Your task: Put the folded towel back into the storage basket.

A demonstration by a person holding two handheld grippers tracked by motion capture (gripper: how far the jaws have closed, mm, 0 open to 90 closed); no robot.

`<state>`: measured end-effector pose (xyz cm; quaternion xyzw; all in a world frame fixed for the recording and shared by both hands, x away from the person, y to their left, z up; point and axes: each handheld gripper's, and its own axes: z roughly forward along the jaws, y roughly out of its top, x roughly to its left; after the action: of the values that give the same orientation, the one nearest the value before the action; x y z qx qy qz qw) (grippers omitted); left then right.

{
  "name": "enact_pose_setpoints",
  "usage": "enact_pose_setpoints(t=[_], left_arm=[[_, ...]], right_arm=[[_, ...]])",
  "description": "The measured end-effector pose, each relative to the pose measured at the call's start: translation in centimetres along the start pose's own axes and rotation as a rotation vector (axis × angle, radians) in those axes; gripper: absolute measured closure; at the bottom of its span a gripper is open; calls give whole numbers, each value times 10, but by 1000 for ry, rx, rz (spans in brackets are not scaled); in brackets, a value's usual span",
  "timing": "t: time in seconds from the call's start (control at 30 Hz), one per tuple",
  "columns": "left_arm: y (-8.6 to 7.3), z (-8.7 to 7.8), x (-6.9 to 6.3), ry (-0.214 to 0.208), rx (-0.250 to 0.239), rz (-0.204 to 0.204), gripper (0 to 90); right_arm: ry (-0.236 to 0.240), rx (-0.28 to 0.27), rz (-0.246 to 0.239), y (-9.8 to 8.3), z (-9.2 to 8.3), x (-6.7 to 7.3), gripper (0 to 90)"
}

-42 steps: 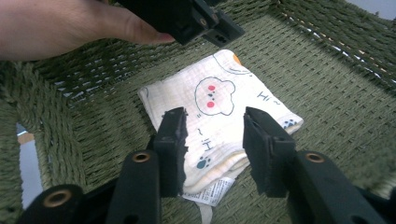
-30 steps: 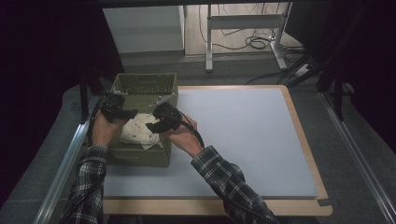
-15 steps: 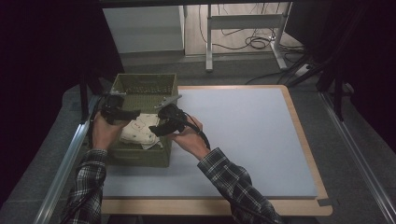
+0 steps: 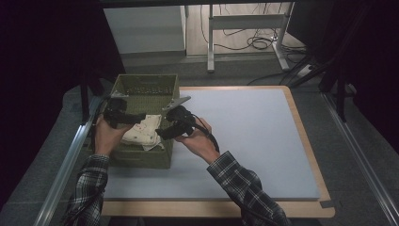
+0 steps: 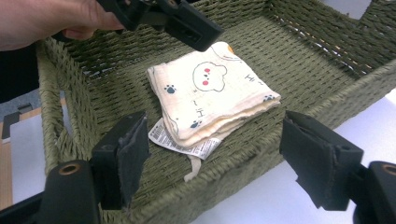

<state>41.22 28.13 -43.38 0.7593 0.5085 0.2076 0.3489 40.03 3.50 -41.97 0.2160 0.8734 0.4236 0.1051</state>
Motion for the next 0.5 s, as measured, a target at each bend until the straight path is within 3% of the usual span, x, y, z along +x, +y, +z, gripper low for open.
enact_pose_setpoints(t=[0.2,0.5], left_arm=[[-1,-3,-6,-28,-2,9,49],[-2,-7,-17,-15,-2,31,30]], right_arm=[[5,-9,4,-5,-9,-3,207],[10,-22,19,-14,-23,-10,160]])
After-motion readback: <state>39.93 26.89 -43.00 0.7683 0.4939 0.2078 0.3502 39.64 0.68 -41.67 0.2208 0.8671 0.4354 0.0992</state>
